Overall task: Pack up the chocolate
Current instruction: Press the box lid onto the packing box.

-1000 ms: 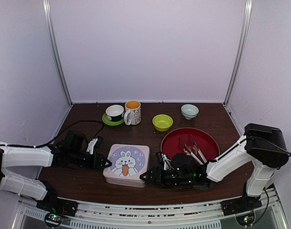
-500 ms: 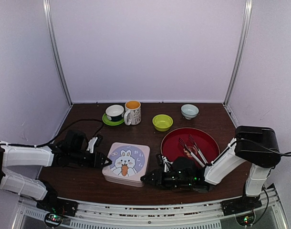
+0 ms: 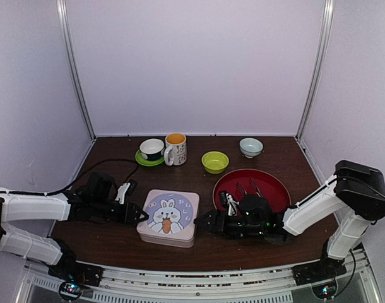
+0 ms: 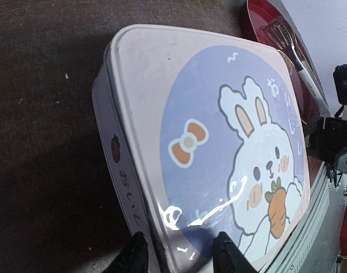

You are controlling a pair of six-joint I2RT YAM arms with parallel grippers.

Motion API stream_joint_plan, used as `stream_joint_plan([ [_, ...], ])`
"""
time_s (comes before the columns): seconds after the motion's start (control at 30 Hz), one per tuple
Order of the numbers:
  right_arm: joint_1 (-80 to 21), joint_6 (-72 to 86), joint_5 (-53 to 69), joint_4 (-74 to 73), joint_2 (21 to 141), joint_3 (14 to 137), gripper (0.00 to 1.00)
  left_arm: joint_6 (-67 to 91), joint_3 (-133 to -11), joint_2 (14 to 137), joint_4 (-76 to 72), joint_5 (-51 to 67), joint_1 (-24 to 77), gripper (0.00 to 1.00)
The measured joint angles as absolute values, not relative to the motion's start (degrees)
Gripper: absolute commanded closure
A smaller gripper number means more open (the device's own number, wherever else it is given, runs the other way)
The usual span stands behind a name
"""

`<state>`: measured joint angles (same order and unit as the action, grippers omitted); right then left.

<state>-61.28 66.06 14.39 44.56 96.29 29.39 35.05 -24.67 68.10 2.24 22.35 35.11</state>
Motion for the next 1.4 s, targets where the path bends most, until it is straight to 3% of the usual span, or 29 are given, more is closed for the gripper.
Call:
stream_joint_plan([
  [0.27, -54.87, 61.56, 15.9, 39.46, 95.7, 31.88, 0.12, 36.21, -24.67, 64.82, 4.47, 20.18, 35.22, 0.38],
  [0.47, -51.48, 59.48, 17.8, 37.76, 96.4, 36.01, 0.14, 37.58, -24.67, 60.86, 4.51, 17.37, 34.68, 0.35],
  [1.07, -47.31, 59.99, 23.22, 37.28, 108.77, 46.28, 0.42, 37.58, -32.23, 76.77, -2.61, 22.17, 28.05, 0.56],
  [1.4, -46.11, 62.65, 26.87, 42.37, 112.09, 46.87, 0.62, 36.27, -37.93, 86.52, -3.81, 25.28, 27.77, 0.75],
])
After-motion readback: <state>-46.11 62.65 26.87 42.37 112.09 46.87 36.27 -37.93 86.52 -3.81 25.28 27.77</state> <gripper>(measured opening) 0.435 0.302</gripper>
